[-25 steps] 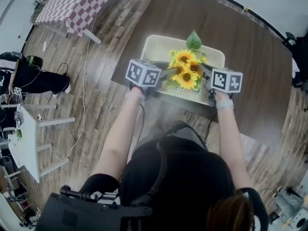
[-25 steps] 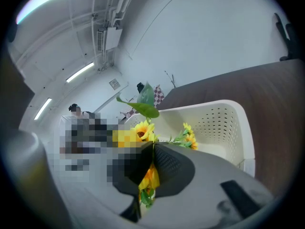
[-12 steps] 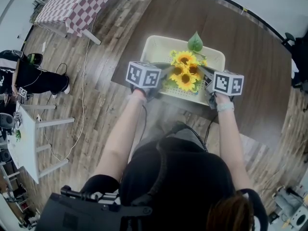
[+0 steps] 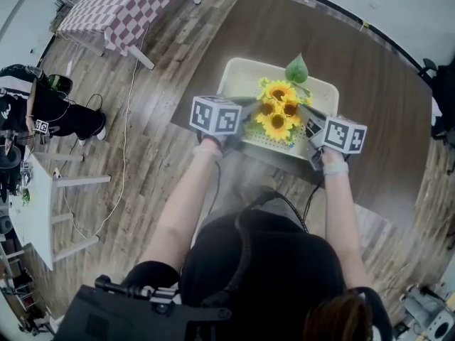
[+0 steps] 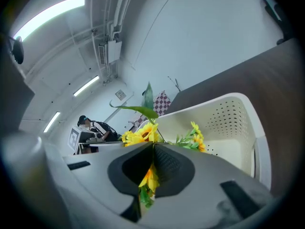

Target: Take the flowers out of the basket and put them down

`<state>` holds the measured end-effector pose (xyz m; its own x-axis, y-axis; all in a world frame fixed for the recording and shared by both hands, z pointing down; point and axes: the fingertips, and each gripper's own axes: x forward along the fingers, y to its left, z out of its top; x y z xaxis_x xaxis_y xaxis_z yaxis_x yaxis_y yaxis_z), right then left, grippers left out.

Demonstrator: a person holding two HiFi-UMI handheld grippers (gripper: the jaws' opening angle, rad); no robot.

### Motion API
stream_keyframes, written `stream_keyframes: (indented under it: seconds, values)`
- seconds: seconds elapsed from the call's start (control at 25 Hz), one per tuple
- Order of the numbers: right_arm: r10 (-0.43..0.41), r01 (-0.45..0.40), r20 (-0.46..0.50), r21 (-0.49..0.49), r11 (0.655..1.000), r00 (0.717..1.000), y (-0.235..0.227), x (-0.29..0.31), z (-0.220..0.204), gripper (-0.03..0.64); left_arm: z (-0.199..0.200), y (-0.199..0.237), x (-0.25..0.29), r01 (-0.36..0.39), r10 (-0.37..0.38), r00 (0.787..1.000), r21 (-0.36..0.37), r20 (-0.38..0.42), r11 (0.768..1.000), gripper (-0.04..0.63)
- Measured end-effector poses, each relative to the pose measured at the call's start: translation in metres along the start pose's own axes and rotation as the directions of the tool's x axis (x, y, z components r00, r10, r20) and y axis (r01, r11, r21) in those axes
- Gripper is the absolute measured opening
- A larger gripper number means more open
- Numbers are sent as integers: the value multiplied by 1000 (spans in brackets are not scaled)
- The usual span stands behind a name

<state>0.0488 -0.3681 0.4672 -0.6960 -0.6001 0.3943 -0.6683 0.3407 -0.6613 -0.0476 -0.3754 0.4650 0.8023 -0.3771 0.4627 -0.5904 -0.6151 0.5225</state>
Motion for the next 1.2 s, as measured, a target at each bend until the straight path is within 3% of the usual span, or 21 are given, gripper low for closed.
stream_keyframes:
  seconds: [0.44,1.2]
  values:
    - [-17,19,91,-19,1000,996,31,-8,21,0,27,-10,-33,35,-34,994,-5,100,999,11]
    - [-59,78,267,-62,995,962,92,-40,26,0,42,-47,-78,82,-99,972,88,215,993,11]
